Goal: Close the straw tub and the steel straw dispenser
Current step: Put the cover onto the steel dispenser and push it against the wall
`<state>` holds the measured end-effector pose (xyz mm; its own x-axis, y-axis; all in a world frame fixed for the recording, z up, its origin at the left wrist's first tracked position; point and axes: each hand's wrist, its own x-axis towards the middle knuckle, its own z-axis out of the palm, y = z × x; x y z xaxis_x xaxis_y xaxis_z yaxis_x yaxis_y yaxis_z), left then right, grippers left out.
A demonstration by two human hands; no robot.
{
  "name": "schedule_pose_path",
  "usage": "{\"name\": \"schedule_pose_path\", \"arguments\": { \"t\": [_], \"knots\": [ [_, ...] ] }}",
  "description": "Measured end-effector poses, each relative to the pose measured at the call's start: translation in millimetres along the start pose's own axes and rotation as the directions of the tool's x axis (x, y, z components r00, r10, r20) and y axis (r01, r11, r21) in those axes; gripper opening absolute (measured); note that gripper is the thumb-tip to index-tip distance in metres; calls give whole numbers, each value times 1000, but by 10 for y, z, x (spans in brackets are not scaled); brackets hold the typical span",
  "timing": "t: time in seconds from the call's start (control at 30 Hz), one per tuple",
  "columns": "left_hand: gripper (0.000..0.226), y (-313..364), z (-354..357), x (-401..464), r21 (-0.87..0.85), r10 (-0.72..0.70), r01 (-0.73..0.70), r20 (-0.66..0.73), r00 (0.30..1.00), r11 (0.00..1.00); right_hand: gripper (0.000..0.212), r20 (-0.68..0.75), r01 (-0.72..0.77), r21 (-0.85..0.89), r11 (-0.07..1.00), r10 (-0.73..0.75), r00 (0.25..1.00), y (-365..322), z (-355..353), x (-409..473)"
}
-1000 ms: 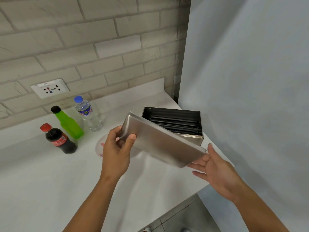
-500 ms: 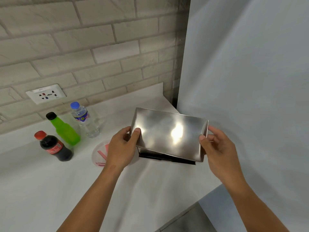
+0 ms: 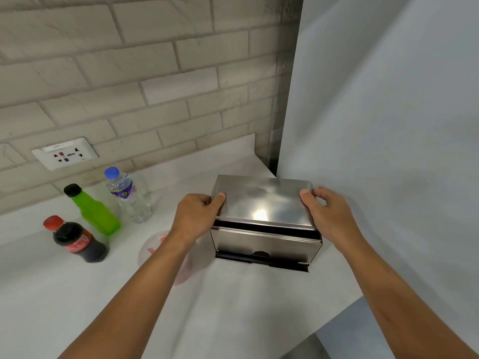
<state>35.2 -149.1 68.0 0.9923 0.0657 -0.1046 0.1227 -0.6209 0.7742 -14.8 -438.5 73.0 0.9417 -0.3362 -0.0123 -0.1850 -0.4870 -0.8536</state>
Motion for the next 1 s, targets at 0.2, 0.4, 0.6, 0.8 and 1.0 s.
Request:
{"name": "schedule_pose_path", "arguments": {
  "t": [0.2, 0.4, 0.6, 0.8, 1.0],
  "knots": [
    [68, -35, 99, 127, 71, -22, 21, 5, 1000, 997, 50, 46, 21, -118, 993, -16, 999, 129, 63, 71],
    [71, -80, 183, 220, 134, -8, 11, -25, 1000, 991, 39, 65, 20, -74, 997, -15, 998, 184, 54, 104],
    [64, -62, 254, 242, 127, 21, -18, -20, 1000, 992, 33, 86, 15, -56, 998, -10, 996, 178, 30, 176],
    [45, 50, 305, 46, 73, 300, -307, 88, 950, 949, 32, 122, 18, -14, 1000, -16, 992, 198, 10, 120],
    [69, -27, 325, -137, 117, 321, -331, 100, 942, 936, 24, 199, 52, 94, 994, -70, 978, 254, -74, -99]
  ]
}}
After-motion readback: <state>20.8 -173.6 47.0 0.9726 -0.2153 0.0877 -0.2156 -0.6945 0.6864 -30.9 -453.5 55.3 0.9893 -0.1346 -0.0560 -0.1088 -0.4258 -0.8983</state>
